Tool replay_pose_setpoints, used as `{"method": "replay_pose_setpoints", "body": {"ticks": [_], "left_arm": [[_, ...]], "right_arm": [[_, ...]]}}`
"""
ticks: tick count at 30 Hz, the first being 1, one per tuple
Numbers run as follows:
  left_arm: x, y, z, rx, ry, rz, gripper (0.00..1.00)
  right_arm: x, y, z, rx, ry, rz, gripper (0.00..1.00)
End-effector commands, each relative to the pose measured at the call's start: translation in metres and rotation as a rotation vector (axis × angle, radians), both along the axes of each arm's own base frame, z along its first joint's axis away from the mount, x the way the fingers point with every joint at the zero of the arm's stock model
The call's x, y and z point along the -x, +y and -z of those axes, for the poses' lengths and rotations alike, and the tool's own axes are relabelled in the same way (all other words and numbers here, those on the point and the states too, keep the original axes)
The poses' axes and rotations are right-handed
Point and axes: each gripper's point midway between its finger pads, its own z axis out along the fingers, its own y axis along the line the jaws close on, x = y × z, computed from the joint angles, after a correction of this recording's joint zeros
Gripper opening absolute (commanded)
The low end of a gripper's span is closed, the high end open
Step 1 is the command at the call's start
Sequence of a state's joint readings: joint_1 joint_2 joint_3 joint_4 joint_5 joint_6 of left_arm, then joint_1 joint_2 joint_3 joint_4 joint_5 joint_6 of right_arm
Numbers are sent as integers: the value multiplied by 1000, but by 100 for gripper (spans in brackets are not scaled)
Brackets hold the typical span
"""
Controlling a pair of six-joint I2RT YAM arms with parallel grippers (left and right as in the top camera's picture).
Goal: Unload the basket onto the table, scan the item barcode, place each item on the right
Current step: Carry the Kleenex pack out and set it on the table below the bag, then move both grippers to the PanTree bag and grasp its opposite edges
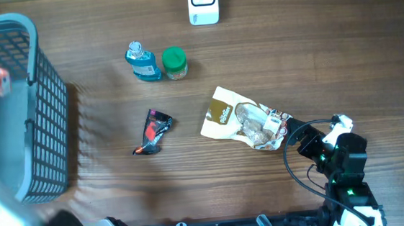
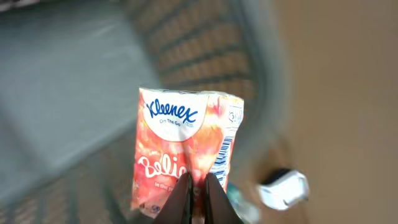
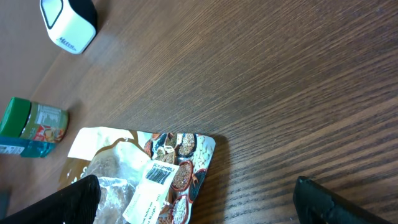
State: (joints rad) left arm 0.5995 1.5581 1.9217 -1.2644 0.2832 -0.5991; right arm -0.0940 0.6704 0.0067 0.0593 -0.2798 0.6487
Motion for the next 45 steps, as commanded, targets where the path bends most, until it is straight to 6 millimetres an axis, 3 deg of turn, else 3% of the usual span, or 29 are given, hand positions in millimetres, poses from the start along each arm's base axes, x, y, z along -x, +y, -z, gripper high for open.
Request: {"method": "replay_pose_setpoints", "body": {"ticks": [1,2,4,7,10,14,17,19,24,25,26,27,30,31,33,37,40,43,45], "left_arm": [[25,-68,-86,-102,-243,157,4],[31,-82,-96,-113,-279,191,4],[42,-129,-115,-104,-354,336,4],[47,-187,-118,-99,-378,564,4],[47,-236,-91,-163,-302,860,4],[63,-284,-45,-224,-160,1227,4],[84,-326,-36,-232,-236,1586,4],[87,-339,-27,-237,-244,1688,4],[81,-344,11,-193,-146,1724,4],[76,-342,18,-208,-130,1715,37],[74,-341,21,-222,-126,1711,88],[71,-341,20,-234,-132,1708,100],[57,-340,14,-296,-175,1670,100],[50,-336,13,-316,-167,1628,100],[26,-319,12,-378,-111,1436,100],[-8,-281,8,-419,-35,1043,100],[-14,-278,15,-419,-5,1010,100],[-15,-278,60,-388,111,1031,100],[-17,-281,109,-359,173,1028,100]], "right_arm": [[0,-1,1,18,-1,-2,100],[0,-1,1,17,-1,-1,100],[0,-1,1,13,0,1,100],[0,-1,1,13,0,1,100],[0,-1,1,13,0,1,100],[0,-1,1,13,-1,2,100],[0,-1,0,13,-3,2,100],[0,-1,0,13,-3,2,100],[0,-1,0,13,-3,2,100],[0,-1,0,13,-3,2,100],[0,-1,0,-4,0,13,100],[-1,3,-3,-26,-11,-7,100],[-4,41,-35,-40,-158,-270,100],[-5,45,-44,-48,-178,-297,100],[-16,50,-81,-44,-261,-343,100],[-34,30,-135,68,-209,-269,100],[-37,2,-156,260,-72,-209,100],[-36,-4,-178,310,29,-231,100],[-37,6,-186,305,25,-305,100]]}}
